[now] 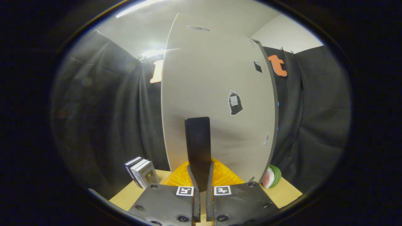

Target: Open the shoe cabinet door, grab the shoes and put them into the shoe cabinet, then close the shoe cabinet door.

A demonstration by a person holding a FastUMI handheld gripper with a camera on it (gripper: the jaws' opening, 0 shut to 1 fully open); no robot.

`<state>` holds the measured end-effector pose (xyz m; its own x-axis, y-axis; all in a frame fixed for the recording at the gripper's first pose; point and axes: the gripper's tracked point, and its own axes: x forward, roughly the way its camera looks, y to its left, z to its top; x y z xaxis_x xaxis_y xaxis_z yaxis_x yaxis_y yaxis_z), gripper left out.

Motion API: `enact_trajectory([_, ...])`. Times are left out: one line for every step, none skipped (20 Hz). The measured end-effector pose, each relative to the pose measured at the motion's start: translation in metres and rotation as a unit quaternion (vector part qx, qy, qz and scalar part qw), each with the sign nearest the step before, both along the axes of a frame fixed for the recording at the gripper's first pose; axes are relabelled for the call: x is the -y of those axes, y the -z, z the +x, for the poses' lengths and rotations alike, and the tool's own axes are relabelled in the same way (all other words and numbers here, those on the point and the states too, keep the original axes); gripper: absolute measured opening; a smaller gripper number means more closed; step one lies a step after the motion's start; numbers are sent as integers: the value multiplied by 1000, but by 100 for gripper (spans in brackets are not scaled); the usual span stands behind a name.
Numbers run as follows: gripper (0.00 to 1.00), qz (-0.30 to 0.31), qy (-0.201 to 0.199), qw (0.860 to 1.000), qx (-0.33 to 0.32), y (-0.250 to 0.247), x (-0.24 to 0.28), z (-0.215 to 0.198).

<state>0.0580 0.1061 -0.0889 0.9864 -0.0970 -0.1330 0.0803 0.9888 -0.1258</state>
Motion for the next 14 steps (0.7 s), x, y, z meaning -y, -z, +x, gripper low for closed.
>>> enact_trajectory([6,3,2,1000,-1,-2,4,-4])
enact_trajectory([7,5,7,1000,-3,-3,8,-10])
enact_trajectory([6,6,12,1000,-3,-6,12,-16])
enact_trajectory([6,6,17,1000,-1,-7,14,-20])
enact_trajectory([6,4,22,1000,-1,-10,18,-26])
enact_trajectory([6,2,26,1000,0,-11,22,-31])
enact_trajectory([6,2,30,1000,0,-13,26,-36])
enact_trajectory([6,4,33,999,-2,-13,29,-41])
enact_trajectory([6,8,34,999,-5,-14,33,-46])
enact_trajectory([6,12,35,999,-8,-16,37,-56])
enact_trajectory([6,14,37,999,-11,-19,42,-63])
enact_trajectory([6,14,41,999,-12,-23,48,-70])
enact_trajectory([6,12,47,999,-11,-26,52,-75])
enact_trajectory([6,9,53,999,-10,-26,57,-77])
